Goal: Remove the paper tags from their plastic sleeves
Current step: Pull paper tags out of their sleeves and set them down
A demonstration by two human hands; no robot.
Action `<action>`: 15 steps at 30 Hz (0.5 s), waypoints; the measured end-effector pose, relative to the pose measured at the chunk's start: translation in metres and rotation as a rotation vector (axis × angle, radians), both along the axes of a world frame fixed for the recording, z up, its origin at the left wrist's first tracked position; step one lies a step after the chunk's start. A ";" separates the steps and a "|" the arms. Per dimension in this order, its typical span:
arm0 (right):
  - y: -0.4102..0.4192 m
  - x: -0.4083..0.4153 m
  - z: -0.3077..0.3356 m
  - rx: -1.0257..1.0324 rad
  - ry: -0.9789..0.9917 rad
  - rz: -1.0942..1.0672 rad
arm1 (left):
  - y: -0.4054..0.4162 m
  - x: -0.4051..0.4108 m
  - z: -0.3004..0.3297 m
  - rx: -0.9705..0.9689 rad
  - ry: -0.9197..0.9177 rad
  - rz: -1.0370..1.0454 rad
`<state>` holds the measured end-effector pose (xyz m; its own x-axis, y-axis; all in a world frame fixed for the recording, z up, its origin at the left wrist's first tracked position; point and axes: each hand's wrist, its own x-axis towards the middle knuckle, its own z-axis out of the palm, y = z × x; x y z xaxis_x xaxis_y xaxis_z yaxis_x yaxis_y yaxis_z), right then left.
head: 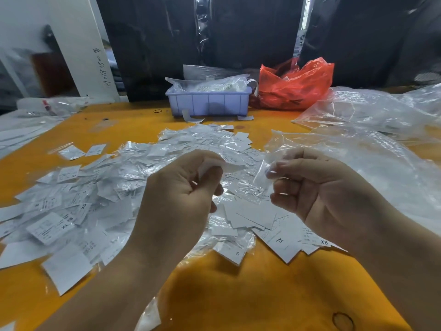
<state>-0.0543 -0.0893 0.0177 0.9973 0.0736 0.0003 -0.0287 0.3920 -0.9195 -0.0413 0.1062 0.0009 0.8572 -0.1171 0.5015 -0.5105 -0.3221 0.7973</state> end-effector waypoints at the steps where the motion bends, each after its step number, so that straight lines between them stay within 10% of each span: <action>1: 0.000 0.000 0.000 0.007 0.005 0.010 | 0.000 0.000 0.000 0.007 0.006 -0.010; 15: 0.001 -0.002 0.001 -0.006 0.076 0.075 | -0.001 -0.003 -0.001 -0.121 0.193 -0.152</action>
